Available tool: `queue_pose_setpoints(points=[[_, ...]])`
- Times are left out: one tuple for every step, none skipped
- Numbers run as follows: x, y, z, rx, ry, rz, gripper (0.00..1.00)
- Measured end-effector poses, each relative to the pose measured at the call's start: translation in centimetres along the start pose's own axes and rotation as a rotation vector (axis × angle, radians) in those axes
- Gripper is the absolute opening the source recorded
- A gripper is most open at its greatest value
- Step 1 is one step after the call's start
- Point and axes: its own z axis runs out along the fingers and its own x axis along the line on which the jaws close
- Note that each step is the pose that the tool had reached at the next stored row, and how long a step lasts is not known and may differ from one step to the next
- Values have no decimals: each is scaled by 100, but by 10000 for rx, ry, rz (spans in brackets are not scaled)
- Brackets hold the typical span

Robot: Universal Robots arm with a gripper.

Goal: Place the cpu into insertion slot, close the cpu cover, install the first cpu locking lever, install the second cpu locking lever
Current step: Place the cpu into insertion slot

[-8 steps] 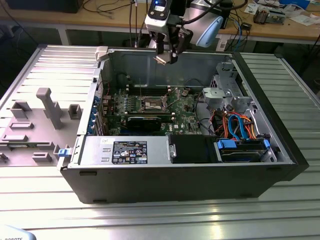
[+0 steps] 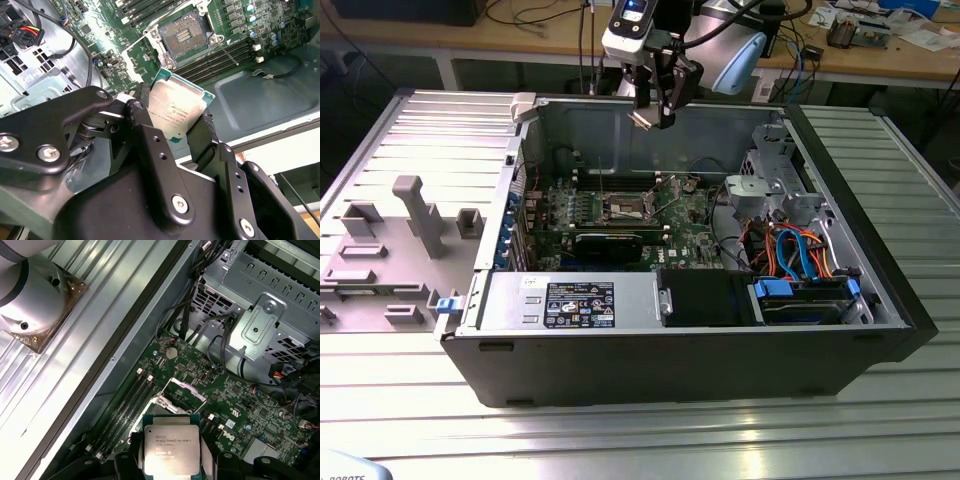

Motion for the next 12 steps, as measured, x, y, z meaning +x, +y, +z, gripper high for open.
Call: queue_pose_setpoints(points=[[0, 0, 0, -1, 0, 4, 54], [0, 0, 0, -1, -1, 15, 54], [0, 0, 0, -1, -3, 36, 54], [0, 0, 0, -1, -4, 55, 54], [0, 0, 0, -2, -9, 107, 54], [0, 0, 0, -3, -12, 142, 54], [0, 0, 0, -4, -17, 192, 54], [0, 0, 0, -4, -21, 240, 54], [0, 0, 0, -5, -25, 285, 54], [0, 0, 0, -7, -33, 378, 54], [0, 0, 0, -9, -41, 466, 54], [0, 0, 0, -11, -50, 561, 54]])
